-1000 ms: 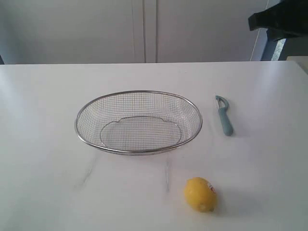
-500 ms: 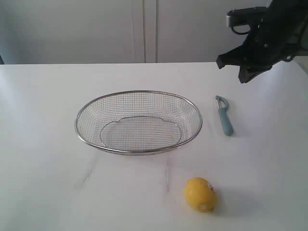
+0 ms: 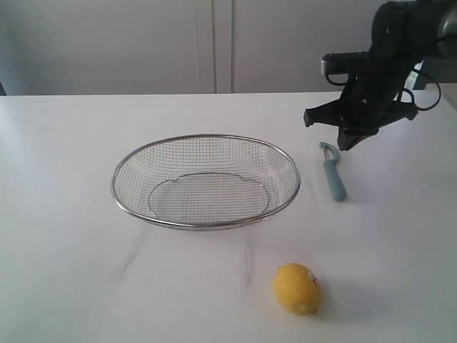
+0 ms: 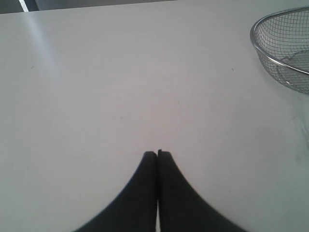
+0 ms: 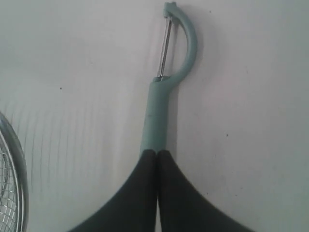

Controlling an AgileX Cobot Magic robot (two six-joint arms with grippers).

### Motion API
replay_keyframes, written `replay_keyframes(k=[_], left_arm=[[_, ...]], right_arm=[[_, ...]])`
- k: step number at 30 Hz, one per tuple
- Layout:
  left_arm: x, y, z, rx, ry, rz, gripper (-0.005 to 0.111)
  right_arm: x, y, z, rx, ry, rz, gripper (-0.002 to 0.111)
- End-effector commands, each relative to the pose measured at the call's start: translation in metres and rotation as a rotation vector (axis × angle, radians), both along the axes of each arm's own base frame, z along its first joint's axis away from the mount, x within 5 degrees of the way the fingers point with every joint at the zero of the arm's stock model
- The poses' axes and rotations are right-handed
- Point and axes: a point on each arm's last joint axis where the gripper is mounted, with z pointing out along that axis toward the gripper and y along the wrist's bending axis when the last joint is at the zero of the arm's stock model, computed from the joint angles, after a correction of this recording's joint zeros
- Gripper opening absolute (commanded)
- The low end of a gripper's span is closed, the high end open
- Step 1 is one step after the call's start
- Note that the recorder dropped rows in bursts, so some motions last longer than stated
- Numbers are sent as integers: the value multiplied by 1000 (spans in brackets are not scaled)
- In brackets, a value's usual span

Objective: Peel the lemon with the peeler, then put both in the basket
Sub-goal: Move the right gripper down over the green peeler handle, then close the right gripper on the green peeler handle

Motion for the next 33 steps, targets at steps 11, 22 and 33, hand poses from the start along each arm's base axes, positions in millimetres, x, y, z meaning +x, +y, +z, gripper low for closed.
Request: replay_keyframes(k=[11,22,33], left_arm=[[0,0,-1,-2,-2,-7,0],[0,0,-1,-2,-2,-7,0],[0,0,-1,-2,-2,-7,0]], right_arm=[[4,2,-30,5,89,-55,38],[7,2,-36,17,88,-99,46],[8,4,-60,28,146,-127,46]])
